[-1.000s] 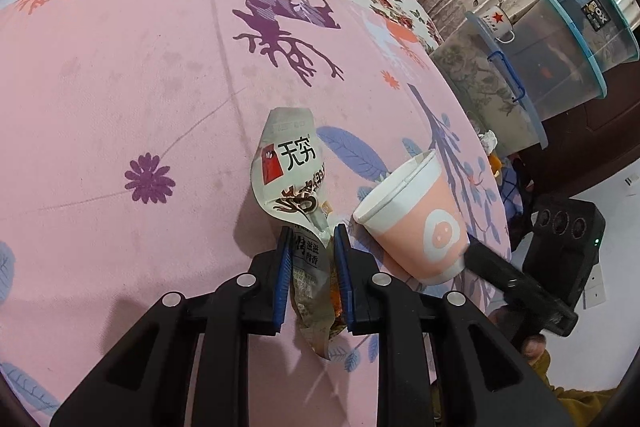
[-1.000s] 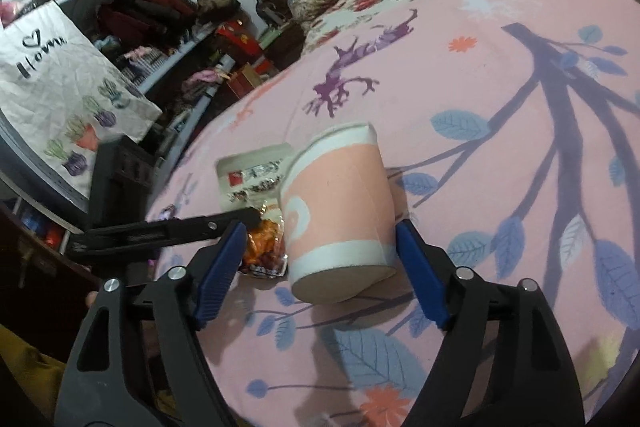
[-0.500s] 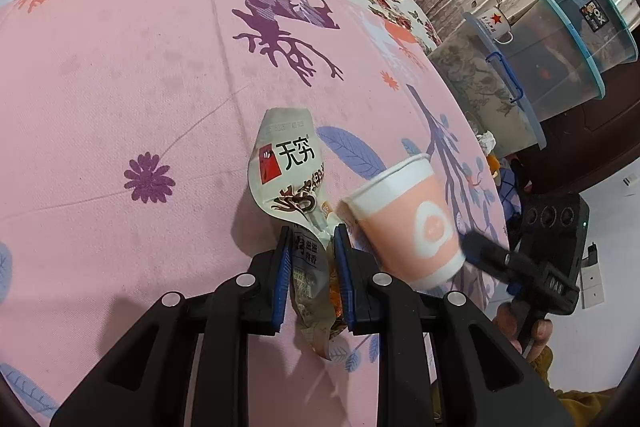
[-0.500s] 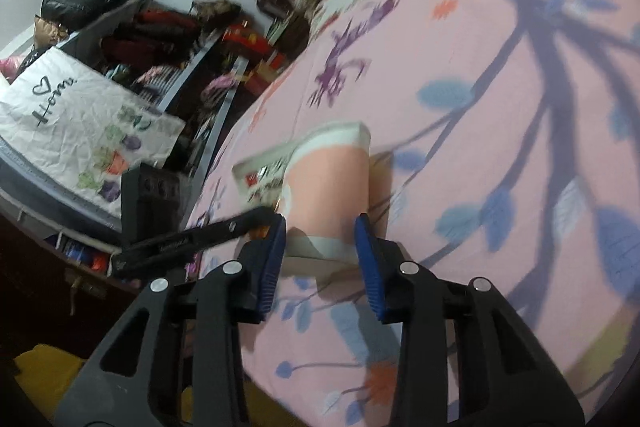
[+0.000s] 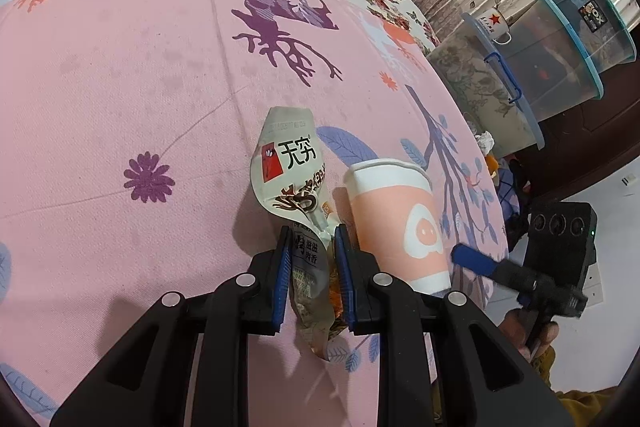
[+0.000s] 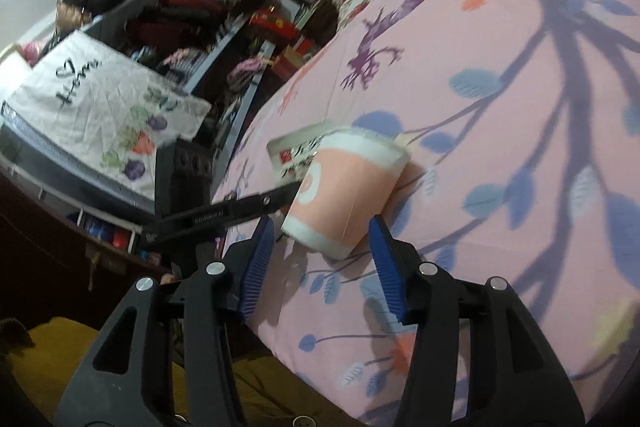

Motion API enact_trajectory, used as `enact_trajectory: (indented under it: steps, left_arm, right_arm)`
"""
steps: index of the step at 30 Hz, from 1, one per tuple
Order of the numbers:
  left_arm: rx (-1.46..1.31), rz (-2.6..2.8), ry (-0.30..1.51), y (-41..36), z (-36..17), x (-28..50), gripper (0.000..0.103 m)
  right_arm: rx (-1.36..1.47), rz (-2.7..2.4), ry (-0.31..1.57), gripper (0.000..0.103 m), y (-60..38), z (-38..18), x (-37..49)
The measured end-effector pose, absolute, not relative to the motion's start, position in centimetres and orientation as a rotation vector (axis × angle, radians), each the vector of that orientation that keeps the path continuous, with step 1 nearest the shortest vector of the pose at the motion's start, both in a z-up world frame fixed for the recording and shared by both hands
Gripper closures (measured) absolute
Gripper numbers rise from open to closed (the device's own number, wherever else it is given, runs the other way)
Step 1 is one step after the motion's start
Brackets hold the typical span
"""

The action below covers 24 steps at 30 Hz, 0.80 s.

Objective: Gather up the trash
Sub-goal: 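Hold the snack packet in the left gripper while the right gripper regrips the pink cup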

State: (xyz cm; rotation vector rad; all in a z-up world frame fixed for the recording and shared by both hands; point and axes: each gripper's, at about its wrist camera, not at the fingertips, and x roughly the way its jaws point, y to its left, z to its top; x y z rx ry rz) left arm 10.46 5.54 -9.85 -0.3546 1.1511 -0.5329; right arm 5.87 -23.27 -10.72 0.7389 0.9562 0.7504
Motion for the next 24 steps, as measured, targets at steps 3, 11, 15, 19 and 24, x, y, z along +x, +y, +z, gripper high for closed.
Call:
enact_trajectory:
  steps: [3, 11, 15, 19, 24]
  left_arm:
    - [-0.354, -0.533, 1.150, 5.5, -9.9, 10.5, 0.083]
    - [-0.354, -0.535, 1.149, 5.5, -9.8, 10.4, 0.083]
    - [-0.356, -0.536, 1.148, 5.5, -9.8, 10.4, 0.083]
    - [-0.356, -0.539, 1.147, 5.5, -9.8, 10.4, 0.083]
    - [-0.357, -0.540, 1.147, 5.5, -9.7, 10.3, 0.083]
  right_arm:
    - [0.782, 0.704, 0.949, 0.051, -24.7, -11.2, 6.1]
    - [0.828, 0.677, 0.978, 0.050, -25.2, -12.3, 7.1]
    - [0.823, 0.672, 0.991, 0.049, -24.8, -12.5, 7.5]
    - [0.821, 0.672, 0.998, 0.049, -24.6, -12.7, 7.8]
    - [0.850, 0.673, 0.999, 0.048, -24.8, -12.8, 7.9]
